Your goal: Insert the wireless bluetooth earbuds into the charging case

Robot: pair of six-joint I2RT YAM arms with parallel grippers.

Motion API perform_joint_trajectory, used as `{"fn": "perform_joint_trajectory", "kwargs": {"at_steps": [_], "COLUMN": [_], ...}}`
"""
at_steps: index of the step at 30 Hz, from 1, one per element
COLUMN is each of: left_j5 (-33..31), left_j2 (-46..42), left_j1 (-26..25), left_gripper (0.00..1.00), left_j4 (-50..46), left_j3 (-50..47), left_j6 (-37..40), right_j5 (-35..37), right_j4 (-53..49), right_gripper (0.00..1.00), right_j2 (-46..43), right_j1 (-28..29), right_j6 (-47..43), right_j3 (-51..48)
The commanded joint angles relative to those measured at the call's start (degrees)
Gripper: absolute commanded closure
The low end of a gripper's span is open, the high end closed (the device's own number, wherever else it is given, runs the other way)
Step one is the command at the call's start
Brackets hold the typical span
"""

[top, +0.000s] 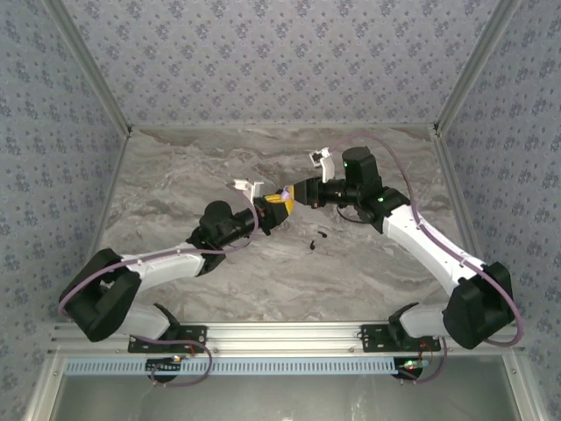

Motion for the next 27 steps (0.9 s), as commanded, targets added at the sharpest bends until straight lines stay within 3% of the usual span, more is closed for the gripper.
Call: {"fn": "perform_joint_trajectory", "kwargs": {"at_steps": [1, 17, 27], "left_j5": [-3.3, -7.9, -11.5], "left_j2": [2.6, 15.2, 10.1], "left_j1": [-0.2, -0.2, -0.2], "left_gripper": [0.81, 0.81, 0.81], "left_j4": [3.0, 3.0, -7.9], "left_j3": [-0.5, -2.0, -1.9], "left_j6": [-2.3, -7.1, -2.4], "right_j5": [-0.7, 2.1, 7.5], "right_j4": [-1.8, 3.4, 1.3], "right_gripper": [0.80, 0.80, 0.80], "right_j2": [1.6, 12.4, 21.6], "right_j1": [0.3, -0.9, -1.4], "right_j6": [-0.8, 0.8, 0.6], "right_j3": [-3.5, -11.9, -8.8]}}
